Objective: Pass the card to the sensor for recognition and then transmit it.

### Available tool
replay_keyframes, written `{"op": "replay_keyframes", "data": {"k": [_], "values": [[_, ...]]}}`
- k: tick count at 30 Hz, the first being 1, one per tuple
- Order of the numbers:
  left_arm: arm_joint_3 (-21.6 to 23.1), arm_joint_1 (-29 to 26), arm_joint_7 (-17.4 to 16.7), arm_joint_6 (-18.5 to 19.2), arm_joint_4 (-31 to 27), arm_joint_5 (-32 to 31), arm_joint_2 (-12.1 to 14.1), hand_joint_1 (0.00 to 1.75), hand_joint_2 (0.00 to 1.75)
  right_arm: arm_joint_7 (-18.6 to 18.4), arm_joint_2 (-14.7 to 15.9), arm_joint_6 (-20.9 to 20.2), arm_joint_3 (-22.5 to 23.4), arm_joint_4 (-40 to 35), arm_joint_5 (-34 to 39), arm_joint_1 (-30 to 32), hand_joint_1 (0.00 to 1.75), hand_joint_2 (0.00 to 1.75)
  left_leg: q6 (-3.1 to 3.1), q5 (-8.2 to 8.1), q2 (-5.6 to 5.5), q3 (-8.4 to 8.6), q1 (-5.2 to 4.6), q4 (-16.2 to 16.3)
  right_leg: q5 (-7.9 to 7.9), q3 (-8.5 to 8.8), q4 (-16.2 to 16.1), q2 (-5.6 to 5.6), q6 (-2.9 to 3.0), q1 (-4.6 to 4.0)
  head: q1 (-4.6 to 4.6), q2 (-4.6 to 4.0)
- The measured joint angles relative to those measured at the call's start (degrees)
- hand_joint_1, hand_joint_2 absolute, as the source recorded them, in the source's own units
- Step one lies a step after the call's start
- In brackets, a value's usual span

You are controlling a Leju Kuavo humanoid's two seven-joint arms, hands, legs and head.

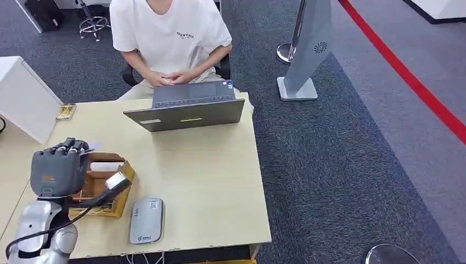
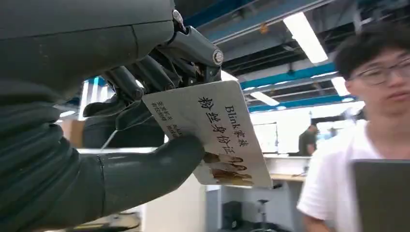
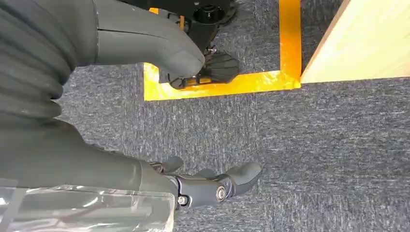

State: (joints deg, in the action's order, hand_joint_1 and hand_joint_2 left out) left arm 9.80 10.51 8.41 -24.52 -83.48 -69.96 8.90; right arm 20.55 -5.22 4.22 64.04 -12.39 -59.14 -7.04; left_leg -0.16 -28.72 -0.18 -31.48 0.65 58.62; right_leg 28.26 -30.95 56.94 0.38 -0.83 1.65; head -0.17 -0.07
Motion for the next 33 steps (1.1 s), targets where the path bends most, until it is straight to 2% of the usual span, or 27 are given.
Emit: {"op": "replay_keyframes", "data": {"k": [7, 13, 20, 33], "values": [[5.1, -3.3, -0.1, 0.8, -6.2, -1.3, -0.4, 1.75, 1.75, 0.3, 0.0, 0.2, 0.2, 0.1, 0.6, 0.4, 0.0, 1.75, 0.0, 0.0, 0.0, 0.0, 0.02, 0.0, 0.0, 0.0, 0.0, -0.01, 0.0, -0.01, 0.0, 0.02], [7.7, -6.7, -0.1, 1.0, -7.4, -1.5, -0.5, 1.75, 1.75, 0.3, -0.1, 0.5, 0.2, 0.2, 1.0, 0.4, 0.0, 1.75, 0.0, 0.0, 0.0, 0.0, 0.01, 0.0, 0.0, 0.0, 0.0, 0.0, 0.0, -0.01, 0.0, 0.02], [8.2, -10.4, -0.1, 0.7, -7.3, -1.7, -0.6, 1.75, 1.75, 0.3, -0.2, 0.7, 0.2, 0.2, 1.0, 0.5, 0.0, 1.75, 0.0, 0.0, 0.0, -0.02, 0.01, 0.0, 0.01, -0.01, 0.0, -0.01, 0.0, -0.01, 0.0, 0.0], [8.2, -13.7, 0.0, -0.2, -5.1, -1.5, -1.9, 1.75, 1.75, 0.3, -0.2, 0.7, 0.2, 0.2, 0.9, 0.5, 0.0, 1.75, 0.0, 0.0, -0.01, -0.03, 0.01, 0.0, 0.01, 0.0, 0.0, -0.03, 0.0, -0.01, 0.0, 0.02]]}}
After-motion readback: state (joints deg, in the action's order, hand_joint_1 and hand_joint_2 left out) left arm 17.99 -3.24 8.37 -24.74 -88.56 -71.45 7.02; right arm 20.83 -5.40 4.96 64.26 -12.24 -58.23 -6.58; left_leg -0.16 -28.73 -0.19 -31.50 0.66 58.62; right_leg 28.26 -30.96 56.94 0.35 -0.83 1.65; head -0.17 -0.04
